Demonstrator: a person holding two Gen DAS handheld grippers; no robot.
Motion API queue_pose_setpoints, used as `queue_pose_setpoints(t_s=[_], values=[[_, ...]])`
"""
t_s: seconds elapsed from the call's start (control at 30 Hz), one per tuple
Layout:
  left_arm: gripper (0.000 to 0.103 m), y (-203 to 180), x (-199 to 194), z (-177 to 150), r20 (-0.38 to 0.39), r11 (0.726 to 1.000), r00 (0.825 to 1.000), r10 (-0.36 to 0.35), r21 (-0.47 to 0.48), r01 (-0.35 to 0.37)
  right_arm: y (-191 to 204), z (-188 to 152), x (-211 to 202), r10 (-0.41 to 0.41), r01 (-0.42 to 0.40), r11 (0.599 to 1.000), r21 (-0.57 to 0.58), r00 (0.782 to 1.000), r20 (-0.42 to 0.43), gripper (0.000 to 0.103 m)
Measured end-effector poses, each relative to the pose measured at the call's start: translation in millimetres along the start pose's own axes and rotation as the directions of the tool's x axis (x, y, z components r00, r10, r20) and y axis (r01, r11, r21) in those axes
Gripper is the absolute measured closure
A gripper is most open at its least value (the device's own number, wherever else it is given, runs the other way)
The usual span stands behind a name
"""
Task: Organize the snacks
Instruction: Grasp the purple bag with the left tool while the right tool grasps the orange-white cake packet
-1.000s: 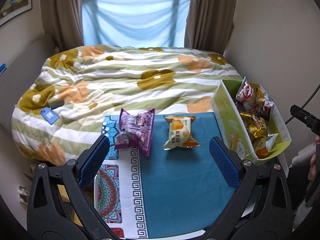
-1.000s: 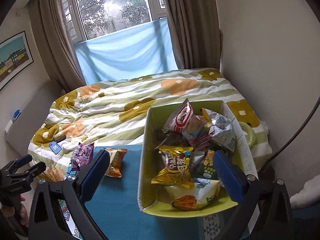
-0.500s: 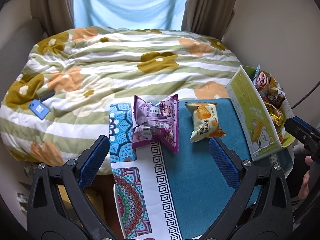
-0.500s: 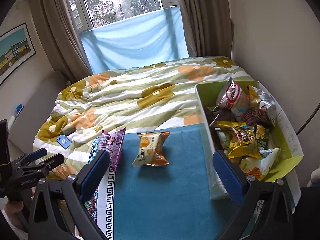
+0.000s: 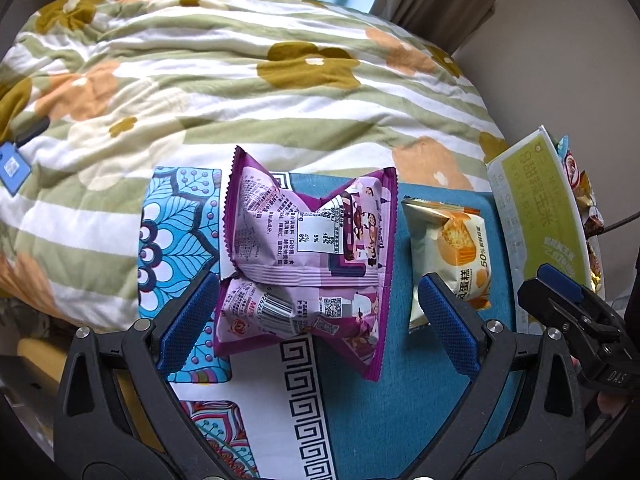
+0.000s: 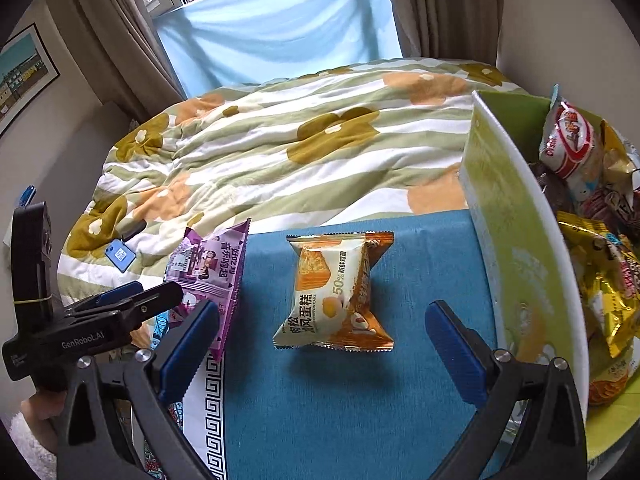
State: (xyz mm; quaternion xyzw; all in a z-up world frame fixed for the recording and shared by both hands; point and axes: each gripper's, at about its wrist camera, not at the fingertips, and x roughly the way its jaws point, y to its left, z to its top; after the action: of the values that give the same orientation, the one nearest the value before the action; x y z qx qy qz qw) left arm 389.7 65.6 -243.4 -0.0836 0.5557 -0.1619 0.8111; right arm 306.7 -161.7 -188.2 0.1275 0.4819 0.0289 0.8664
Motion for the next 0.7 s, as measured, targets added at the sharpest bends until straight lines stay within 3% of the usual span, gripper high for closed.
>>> queue_pose_setpoints(t_s=[0.37,0.57,0.7], values=[[0.004,7.7,34.7,11.8,-0.052,1.000,0.999,-0.003,-0.004,0.002,-9.3,9.5,67.1,0.033,-0.030,0.999,0.026,0.993,-0.115,0.001],[0.012,9.6,34.6,12.3,-0.053,1.000,0.999,0.004,0.018,-0.003,-10.7,10.8,88.3,0.043,-0.038,0.999,0.033,0.985,-0.169,0.001],[0.025,13.0,29.9,13.0,-0.056,1.000,0.998,0.003,0.010,-0.003,-10.2,11.8,96.0,0.047,-0.042,0.999,0.027,0.982,-0.184,0.001]])
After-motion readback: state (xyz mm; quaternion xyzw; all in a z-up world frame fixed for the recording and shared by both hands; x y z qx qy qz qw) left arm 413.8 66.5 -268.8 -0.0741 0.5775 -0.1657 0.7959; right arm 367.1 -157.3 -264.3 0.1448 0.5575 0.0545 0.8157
